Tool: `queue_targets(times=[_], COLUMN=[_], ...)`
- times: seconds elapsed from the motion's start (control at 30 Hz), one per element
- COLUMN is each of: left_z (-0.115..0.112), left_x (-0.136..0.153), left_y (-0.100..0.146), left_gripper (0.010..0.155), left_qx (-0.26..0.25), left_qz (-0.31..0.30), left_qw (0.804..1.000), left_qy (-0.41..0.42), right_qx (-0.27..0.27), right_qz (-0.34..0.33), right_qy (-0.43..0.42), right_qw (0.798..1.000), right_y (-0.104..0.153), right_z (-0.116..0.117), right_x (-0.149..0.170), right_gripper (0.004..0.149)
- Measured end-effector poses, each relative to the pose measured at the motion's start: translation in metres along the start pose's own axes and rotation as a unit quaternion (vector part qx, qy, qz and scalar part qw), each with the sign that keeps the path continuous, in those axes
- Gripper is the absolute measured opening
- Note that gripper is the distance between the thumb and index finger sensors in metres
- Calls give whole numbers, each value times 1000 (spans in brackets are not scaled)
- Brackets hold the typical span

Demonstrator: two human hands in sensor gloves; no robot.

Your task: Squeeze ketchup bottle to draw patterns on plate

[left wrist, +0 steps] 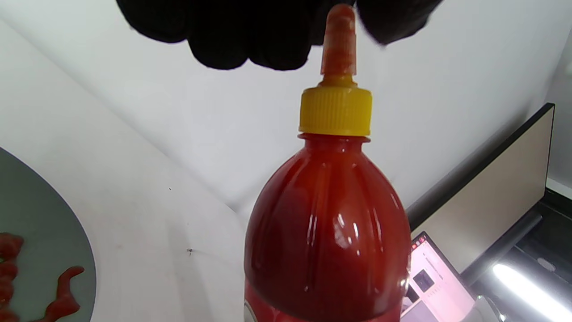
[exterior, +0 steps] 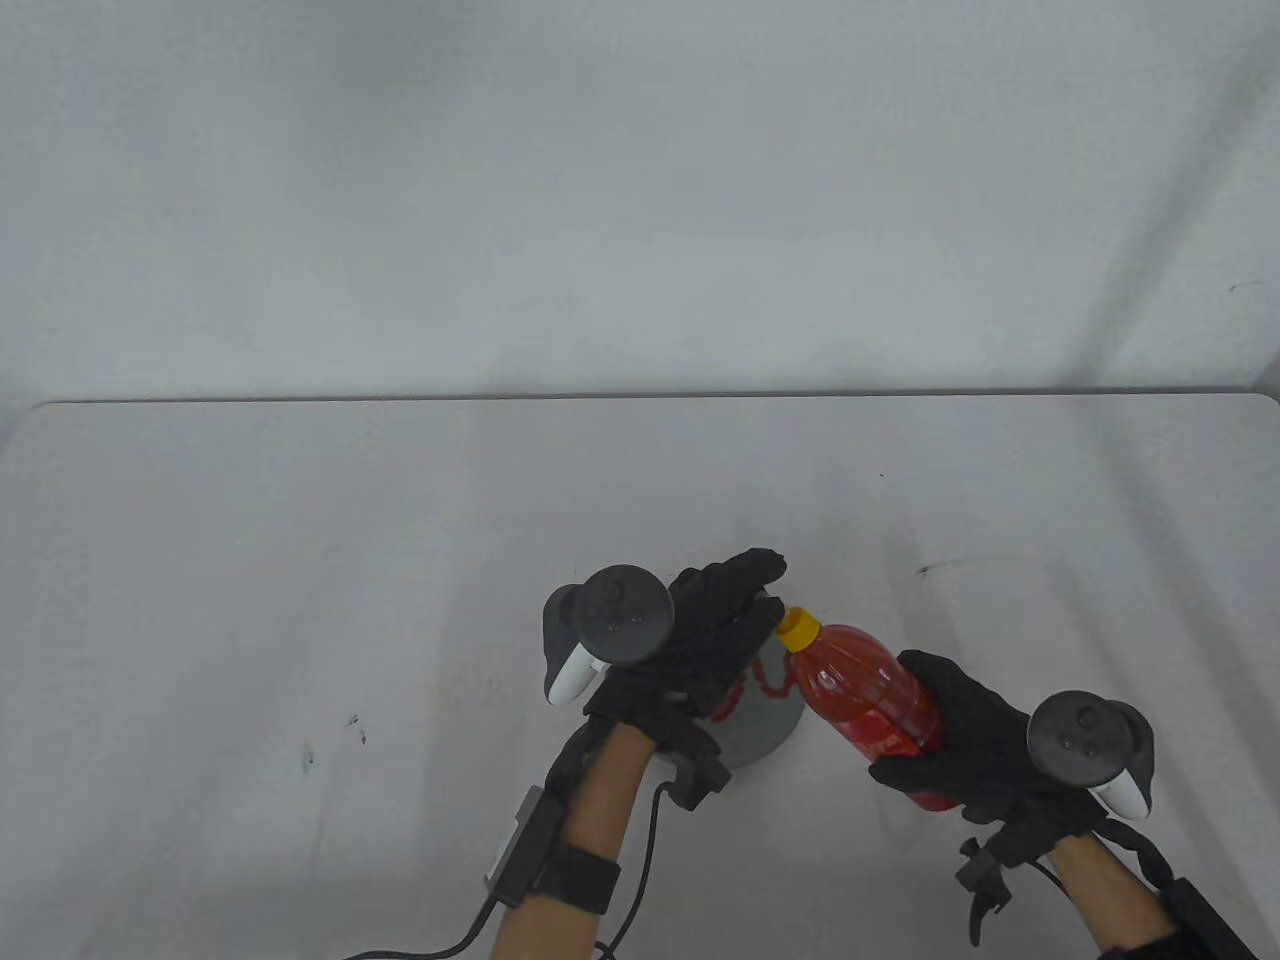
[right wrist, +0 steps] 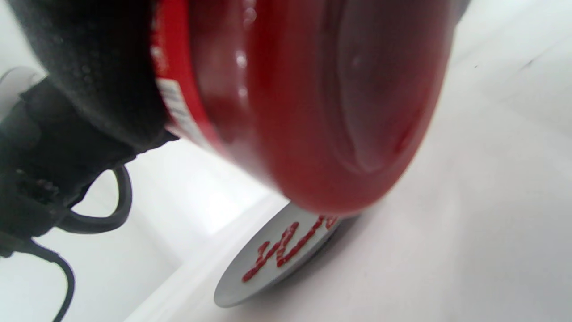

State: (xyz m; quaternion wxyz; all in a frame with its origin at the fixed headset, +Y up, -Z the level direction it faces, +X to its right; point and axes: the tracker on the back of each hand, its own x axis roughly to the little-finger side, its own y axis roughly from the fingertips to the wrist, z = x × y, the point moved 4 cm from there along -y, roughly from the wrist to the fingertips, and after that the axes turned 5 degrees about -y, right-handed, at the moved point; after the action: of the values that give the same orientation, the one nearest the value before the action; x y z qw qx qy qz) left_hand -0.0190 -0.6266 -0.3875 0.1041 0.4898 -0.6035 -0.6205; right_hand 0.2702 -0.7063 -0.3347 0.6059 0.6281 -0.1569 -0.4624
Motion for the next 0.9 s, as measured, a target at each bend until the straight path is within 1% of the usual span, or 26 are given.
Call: queue_targets(times=[0.07,0.13,0.2,0.23,0.3,0.37,0.47,0.5,0.53,0.6,0.67,0.73,0.8,0.83,0.87,0.9], left_z=[4,8,8,7,4,2,-1,0,0,2,4,6,5,3,2,0], left_x=[2,3,3,2,0,-1,-1,-1,0,2,4,5,5,4,3,1], left_y=[1,2,1,0,-1,-2,-4,-3,-2,-1,0,1,1,0,-1,-2], left_gripper=[67,67,66,63,51,49,49,49,50,60,67,68,65,61,53,50], left_qx=[-18,-31,-24,-16,-2,6,39,39,37,30,9,-5,-6,-2,1,7], left_qz=[18,45,64,66,61,48,21,17,18,27,53,78,93,91,88,76], left_qw=[1000,998,997,997,996,998,999,999,999,999,998,996,994,994,994,995], left_qy=[10,-5,-38,-47,-57,-45,-18,-8,2,1,-11,-38,-59,-63,-62,-58], right_qx=[-2,-3,-3,-3,-2,-4,-3,-2,-1,-1,-1,-2,-4,-5,-5,-7], right_qz=[-1,-2,-2,-2,-2,-2,-1,0,0,1,1,0,-1,-2,-2,-2], right_qy=[2,6,8,8,9,12,10,11,12,12,14,16,19,20,21,23], right_qw=[1000,1000,1000,1000,1000,1000,1000,1000,1000,1000,1000,1000,1000,1000,1000,1000], right_y=[0,0,0,0,0,0,0,0,0,0,0,-1,0,0,-1,-1], right_z=[1,2,2,2,2,2,1,1,1,1,1,2,2,3,3,3], right_x=[-1,-1,-1,0,0,0,0,0,0,0,0,0,0,0,0,0], right_gripper=[93,93,93,93,93,93,93,93,93,93,93,93,93,93,93,93])
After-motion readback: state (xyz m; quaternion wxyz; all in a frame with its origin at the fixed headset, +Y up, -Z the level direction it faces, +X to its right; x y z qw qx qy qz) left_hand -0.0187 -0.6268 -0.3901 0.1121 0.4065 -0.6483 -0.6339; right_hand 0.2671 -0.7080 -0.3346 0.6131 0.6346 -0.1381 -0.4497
